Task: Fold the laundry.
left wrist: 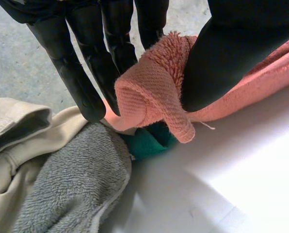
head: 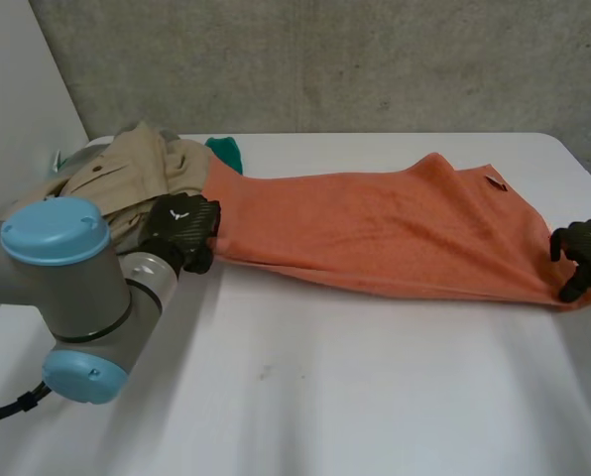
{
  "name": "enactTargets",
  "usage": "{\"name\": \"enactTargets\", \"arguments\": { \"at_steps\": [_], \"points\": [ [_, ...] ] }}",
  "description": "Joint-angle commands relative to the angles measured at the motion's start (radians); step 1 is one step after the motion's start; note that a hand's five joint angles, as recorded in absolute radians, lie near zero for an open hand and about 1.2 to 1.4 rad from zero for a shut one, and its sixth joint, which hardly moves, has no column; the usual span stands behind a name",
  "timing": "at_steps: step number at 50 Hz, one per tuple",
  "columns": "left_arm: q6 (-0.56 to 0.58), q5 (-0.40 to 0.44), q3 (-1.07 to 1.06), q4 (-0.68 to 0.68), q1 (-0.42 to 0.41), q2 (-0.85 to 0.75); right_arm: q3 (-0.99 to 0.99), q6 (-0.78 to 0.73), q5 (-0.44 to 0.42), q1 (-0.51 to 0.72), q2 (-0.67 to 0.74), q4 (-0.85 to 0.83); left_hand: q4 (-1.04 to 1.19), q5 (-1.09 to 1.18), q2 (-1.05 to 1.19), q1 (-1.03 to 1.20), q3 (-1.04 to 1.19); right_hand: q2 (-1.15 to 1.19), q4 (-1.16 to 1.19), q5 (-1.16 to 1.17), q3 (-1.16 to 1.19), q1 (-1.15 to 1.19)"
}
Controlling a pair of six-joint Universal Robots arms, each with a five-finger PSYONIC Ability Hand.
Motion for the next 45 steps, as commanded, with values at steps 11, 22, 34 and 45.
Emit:
{"name": "enactTargets", "arguments": {
  "at_steps": [11, 22, 34, 45],
  "points": [
    [-0.027, -0.006, 0.056, -0.018, -0.009, 0.100, -0.008, 0.028, -0.071, -0.056, 0.009, 0.123, 0.195, 0.239, 0.197, 0.258, 0.200, -0.133, -0.103, -0.082, -0.113, -0.127],
    [-0.150, -0.006, 0.342, -0.287, -0.086, 0.208, 0.177, 0.496, -0.136, -0.001, -0.259, 0.048, 0.195, 0.239, 0.197, 0.258, 0.200, -0.499, -0.469, -0.448, -0.479, -0.494],
    [-0.161, -0.018, 0.516, -0.323, -0.147, 0.203, 0.343, 0.542, -0.059, 0.314, -0.320, -0.144, 0.195, 0.239, 0.197, 0.258, 0.200, -0.501, -0.471, -0.450, -0.482, -0.496],
    [-0.161, -0.055, 0.565, -0.323, -0.172, 0.209, 0.231, 0.525, 0.214, 0.348, -0.099, -0.290, 0.195, 0.239, 0.197, 0.258, 0.200, -0.386, -0.356, -0.335, -0.366, -0.380]
  ]
}}
